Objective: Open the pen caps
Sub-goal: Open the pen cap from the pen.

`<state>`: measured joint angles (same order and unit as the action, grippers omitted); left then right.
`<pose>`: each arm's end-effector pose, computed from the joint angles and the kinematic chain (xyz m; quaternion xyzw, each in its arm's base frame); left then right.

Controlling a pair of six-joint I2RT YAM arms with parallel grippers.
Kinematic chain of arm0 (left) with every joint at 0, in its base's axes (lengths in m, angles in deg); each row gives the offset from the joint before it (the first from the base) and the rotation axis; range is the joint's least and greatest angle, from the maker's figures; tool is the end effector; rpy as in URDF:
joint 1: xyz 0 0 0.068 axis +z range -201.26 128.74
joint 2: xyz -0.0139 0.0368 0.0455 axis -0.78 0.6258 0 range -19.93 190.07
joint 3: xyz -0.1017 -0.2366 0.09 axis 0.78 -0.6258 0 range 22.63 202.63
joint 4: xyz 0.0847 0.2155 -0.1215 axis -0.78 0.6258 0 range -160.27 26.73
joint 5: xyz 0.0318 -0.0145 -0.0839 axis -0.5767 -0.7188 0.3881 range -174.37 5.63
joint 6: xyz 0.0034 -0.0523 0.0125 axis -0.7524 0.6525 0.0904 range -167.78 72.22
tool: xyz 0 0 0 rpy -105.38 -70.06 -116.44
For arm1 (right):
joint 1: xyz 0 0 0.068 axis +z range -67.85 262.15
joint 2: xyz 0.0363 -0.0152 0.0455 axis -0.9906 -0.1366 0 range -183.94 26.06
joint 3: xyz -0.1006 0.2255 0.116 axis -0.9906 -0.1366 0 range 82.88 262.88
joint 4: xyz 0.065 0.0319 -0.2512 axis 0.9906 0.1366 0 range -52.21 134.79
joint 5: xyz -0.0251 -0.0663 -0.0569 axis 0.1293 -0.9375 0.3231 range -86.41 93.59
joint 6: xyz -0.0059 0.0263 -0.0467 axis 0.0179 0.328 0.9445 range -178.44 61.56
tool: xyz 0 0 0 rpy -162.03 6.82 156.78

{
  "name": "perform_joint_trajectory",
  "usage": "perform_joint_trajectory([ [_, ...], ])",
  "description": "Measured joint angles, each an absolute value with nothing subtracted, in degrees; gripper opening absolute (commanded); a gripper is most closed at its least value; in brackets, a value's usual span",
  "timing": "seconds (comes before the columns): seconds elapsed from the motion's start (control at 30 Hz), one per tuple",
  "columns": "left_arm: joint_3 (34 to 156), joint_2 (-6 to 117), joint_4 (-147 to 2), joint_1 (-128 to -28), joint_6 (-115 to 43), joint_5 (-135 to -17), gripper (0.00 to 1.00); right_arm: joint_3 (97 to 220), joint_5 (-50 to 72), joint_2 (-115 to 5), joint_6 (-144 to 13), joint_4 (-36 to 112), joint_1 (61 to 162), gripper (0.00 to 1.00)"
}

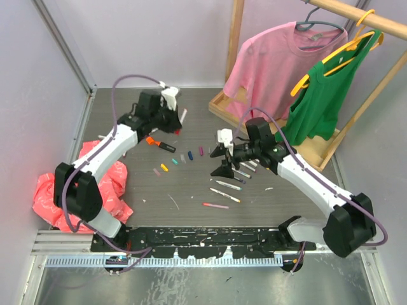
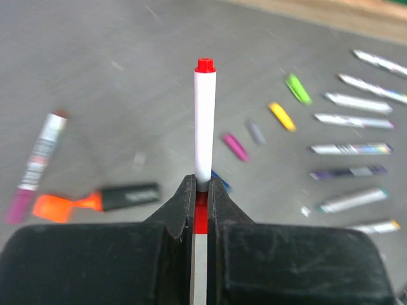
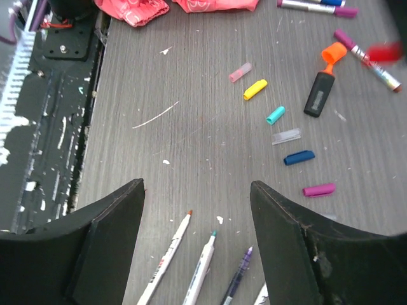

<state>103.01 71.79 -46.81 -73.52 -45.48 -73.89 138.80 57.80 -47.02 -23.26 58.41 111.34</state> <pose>0.3395 -0.1459 0.3259 0.1946 0.8619 -0.1772 0.4335 0.2217 0.1567 0.2931 -0.5955 0.5696 0.3881 0.4126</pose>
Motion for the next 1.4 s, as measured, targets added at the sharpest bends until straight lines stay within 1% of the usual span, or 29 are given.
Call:
perform_joint_trajectory([
  [0.17, 89.0, 68.9, -51.0, -79.2, -40.5, -64.9, 0.00, 133.9, 58.1, -42.6, -15.2, 55.3, 111.3, 0.73],
  [0.33, 80.8, 68.6, -52.3, -84.3, -36.0, -59.1, 0.00, 133.8, 56.6, -42.5, 1.1, 59.4, 111.3, 0.73],
  [0.43, 77.2, 67.7, -54.5, -86.5, -32.7, -53.2, 0.00, 133.3, 55.4, -42.2, 12.1, 63.4, 111.3, 0.72],
  [0.53, 76.0, 66.9, -55.8, -87.1, -30.5, -48.3, 0.00, 132.2, 54.7, -41.9, 20.6, 66.4, 111.3, 0.71],
  [0.67, 75.9, 66.1, -57.9, -87.5, -28.6, -42.1, 0.00, 130.9, 52.9, -41.9, 28.4, 69.5, 112.2, 0.65],
  [0.77, 75.9, 66.0, -58.2, -87.8, -27.6, -39.1, 0.00, 130.6, 51.0, -41.9, 30.3, 69.9, 113.7, 0.63],
  [1.03, 76.3, 66.2, -57.6, -89.8, -27.4, -36.4, 0.00, 129.8, 46.1, -42.0, 32.1, 68.8, 116.5, 0.56],
  [1.1, 77.2, 66.9, -57.1, -90.5, -27.4, -36.1, 0.00, 129.4, 44.6, -42.2, 32.6, 68.6, 117.7, 0.52],
  [1.23, 78.7, 68.3, -56.3, -91.6, -27.5, -35.5, 0.00, 128.9, 41.6, -43.0, 33.2, 67.8, 120.6, 0.36],
  [1.4, 79.7, 69.5, -55.0, -92.2, -27.7, -35.1, 0.00, 128.8, 39.2, -43.4, 33.4, 67.1, 122.4, 0.22],
])
